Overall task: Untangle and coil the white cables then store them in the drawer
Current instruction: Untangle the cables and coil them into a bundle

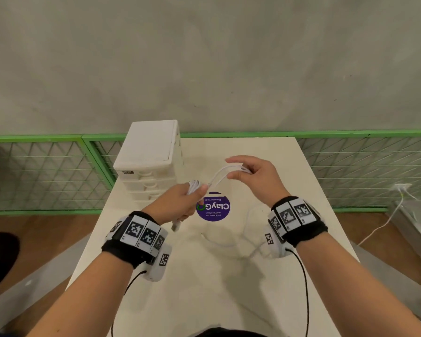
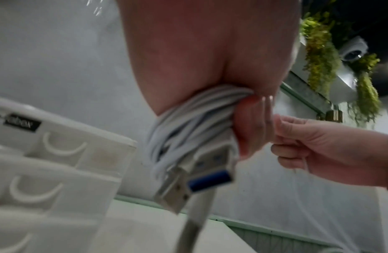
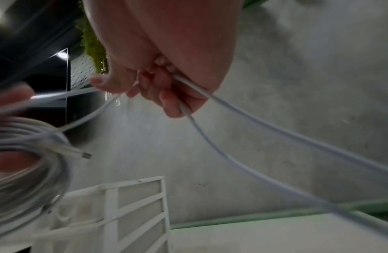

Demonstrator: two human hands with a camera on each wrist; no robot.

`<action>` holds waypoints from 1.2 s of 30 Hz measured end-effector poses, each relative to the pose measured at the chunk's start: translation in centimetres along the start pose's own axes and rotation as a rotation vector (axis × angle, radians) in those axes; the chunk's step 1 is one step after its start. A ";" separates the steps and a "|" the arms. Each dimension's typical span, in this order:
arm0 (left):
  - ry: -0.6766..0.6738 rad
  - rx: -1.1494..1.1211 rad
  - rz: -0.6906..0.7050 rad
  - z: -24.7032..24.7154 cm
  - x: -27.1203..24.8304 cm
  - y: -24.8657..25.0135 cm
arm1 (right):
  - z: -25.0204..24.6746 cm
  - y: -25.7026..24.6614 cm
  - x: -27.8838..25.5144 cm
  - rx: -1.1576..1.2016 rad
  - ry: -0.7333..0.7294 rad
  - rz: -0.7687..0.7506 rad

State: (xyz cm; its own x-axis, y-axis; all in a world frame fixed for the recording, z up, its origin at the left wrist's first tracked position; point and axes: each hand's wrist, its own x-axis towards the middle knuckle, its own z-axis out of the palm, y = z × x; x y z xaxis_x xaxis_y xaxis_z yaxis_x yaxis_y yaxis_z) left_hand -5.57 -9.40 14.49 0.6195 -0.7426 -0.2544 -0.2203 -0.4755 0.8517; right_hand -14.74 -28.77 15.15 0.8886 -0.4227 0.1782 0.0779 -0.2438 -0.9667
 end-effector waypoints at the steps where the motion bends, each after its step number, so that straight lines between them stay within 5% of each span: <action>1: -0.049 -0.046 0.008 0.4 -0.1 0.1 | -0.1 0.2 0.2 -0.004 0.020 -0.020; 5: -0.112 -0.221 0.063 1.5 -0.2 1.8 | -0.3 1.4 1.0 -0.035 0.091 -0.045; 15: -0.199 -0.850 0.241 1.6 0.3 4.5 | 3.5 5.4 -0.4 -0.008 -0.157 0.096; 20: -0.010 -1.090 0.325 1.4 1.0 5.9 | 5.3 6.4 -1.9 -0.116 -0.254 0.153; 24: 0.300 -1.216 0.307 0.5 2.2 6.2 | 6.0 6.9 -3.3 -0.218 -0.404 0.181; 28: 0.638 -1.022 0.361 -1.1 2.5 5.6 | 6.0 6.8 -5.5 -0.266 -0.544 0.188; 32: 0.778 -0.529 0.355 -1.7 2.7 3.9 | 5.3 5.9 -5.7 -0.225 -0.443 0.080; 34: 0.696 -0.042 0.271 -1.0 2.7 2.2 | 4.7 4.5 -4.9 -0.176 -0.388 0.051; 36: 0.474 0.245 0.163 -0.1 2.5 0.9 | 4.0 2.9 -3.9 -0.114 -0.312 0.005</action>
State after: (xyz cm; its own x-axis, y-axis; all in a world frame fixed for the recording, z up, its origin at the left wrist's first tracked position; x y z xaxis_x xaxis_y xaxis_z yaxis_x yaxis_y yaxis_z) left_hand -4.16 -11.61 14.65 0.8216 -0.5490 0.1536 -0.4749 -0.5100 0.7172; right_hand -16.15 -24.38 10.88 0.9857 -0.1410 0.0919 0.0378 -0.3464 -0.9373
